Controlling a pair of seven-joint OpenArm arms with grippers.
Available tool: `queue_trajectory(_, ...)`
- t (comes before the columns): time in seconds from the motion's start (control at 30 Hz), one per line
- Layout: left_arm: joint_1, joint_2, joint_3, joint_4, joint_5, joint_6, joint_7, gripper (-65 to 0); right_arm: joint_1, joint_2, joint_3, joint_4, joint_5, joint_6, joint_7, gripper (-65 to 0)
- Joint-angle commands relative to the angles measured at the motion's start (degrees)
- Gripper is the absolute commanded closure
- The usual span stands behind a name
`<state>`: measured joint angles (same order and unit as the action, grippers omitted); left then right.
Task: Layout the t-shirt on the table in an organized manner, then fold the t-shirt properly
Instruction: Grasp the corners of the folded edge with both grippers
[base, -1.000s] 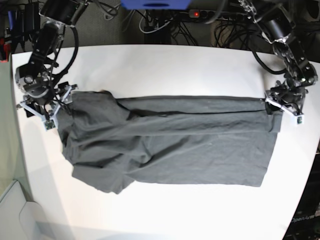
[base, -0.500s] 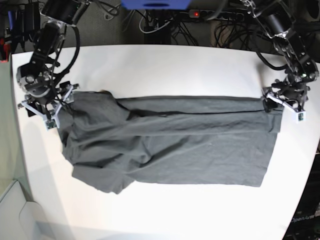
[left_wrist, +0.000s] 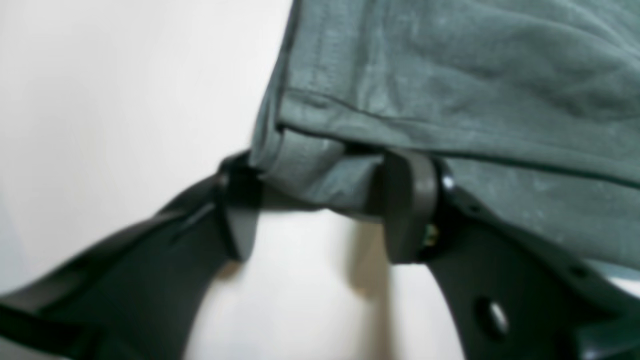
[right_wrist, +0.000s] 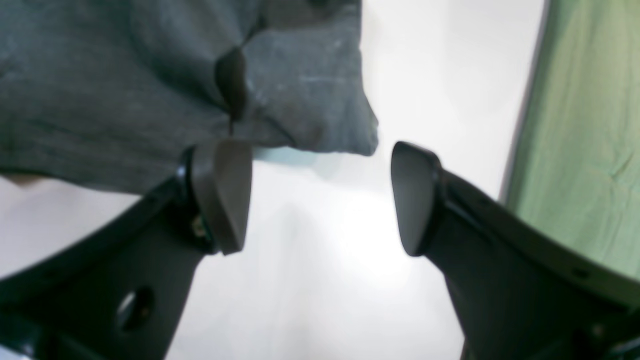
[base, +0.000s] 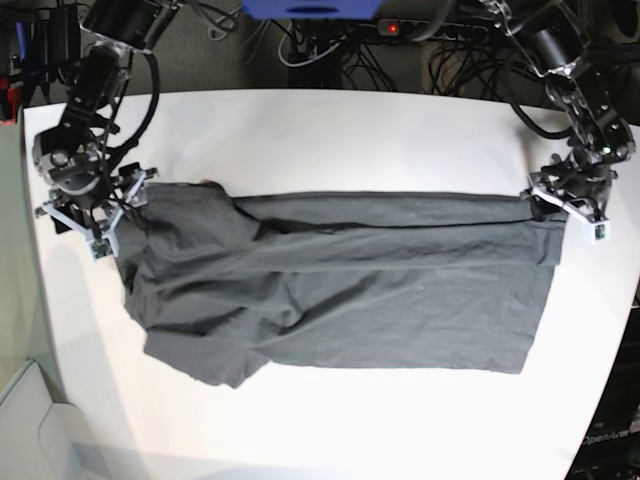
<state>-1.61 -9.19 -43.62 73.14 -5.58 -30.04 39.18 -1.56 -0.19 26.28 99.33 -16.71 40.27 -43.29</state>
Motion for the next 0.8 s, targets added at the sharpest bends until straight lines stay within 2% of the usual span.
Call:
queue_trajectory(0.0, -0.64, -0.79, -0.03, 0.75, -0.7, 0.02, -0.8, -32.1, 0.9, 0.23, -0.04, 0.93, 0.31, -0.27, 1.05, -43.9)
queue_trajectory(0.43, -0.64, -0.79, -0.03, 0.75, -0.61, 0.11, -0.89, -4.6, 2.75, 0.23, 0.22, 0.76, 0.31, -0.27, 1.05, -43.9)
queue_trajectory(0.57, -0.64, -0.79, -0.03, 0.75, -0.61, 0.11, -0.63, -0.4, 4.42, 0.67, 0.31, -3.46, 0.23, -0.27, 1.05, -43.9)
queue_trajectory(0.77, -0.64, -1.14, -0.03, 0.75, -0.61, 0.11, -0.54, -0.6, 7.58, 2.16, 4.71, -9.7, 0.14, -0.27, 0.96, -43.9)
